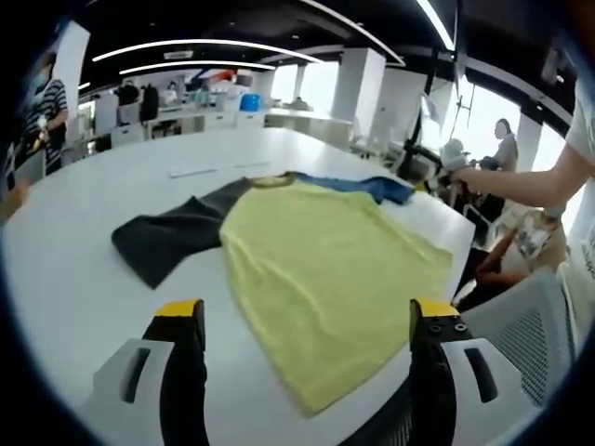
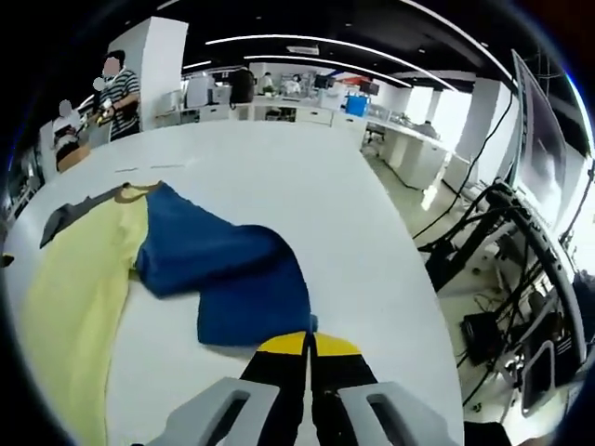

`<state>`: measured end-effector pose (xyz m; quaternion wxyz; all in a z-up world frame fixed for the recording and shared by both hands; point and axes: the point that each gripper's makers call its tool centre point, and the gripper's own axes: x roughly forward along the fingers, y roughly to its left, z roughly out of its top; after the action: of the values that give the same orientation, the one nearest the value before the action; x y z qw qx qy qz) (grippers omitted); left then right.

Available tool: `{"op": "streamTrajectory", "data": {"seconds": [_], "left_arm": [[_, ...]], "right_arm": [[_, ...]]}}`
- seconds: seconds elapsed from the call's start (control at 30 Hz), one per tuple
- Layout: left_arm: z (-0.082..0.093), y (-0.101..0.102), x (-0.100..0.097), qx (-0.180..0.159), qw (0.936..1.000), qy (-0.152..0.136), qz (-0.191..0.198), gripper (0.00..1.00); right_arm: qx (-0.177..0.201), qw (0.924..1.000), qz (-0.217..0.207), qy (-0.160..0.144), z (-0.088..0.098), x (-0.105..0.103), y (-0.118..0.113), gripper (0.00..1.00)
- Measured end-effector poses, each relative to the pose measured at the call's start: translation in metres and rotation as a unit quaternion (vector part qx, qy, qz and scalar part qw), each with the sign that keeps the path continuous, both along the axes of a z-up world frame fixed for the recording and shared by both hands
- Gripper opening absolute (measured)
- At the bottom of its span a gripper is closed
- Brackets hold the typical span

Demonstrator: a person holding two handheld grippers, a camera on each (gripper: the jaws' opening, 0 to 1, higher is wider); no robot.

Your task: Fold the garment on the visible template until the final outline fits inside the template.

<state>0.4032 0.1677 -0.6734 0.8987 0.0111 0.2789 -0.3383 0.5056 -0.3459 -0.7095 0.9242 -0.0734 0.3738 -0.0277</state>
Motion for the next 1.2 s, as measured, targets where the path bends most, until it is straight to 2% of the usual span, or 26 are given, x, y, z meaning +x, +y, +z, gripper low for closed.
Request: {"op": "streamTrajectory", "data": {"seconds": [0.5, 0.63, 0.9, 1.13, 1.2], "left_arm": [[-0.002, -0.005, 0.004, 0.005, 1.0, 0.003, -0.004, 0.88], [-0.005, -0.007, 0.003, 0.009, 0.9999, 0.008, -0.007, 0.87], [-0.004, -0.01, 0.004, 0.015, 0.9998, 0.008, -0.012, 0.88], [-0.005, -0.01, 0.004, 0.015, 0.9998, 0.007, -0.012, 0.88], [-0.005, -0.01, 0.004, 0.014, 0.9998, 0.007, -0.011, 0.88]], "right_arm": [[-0.036, 0.9992, -0.002, 0.015, -0.002, 0.02, -0.033, 0.0], [-0.036, 0.9991, -0.01, 0.019, -0.006, 0.031, -0.047, 0.0], [-0.047, 0.9984, -0.011, 0.03, -0.014, 0.039, -0.063, 0.0], [-0.041, 0.9986, -0.022, 0.024, -0.012, 0.034, -0.058, 0.0], [-0.025, 0.9985, -0.046, 0.016, -0.01, 0.032, -0.057, 0.0]]}}
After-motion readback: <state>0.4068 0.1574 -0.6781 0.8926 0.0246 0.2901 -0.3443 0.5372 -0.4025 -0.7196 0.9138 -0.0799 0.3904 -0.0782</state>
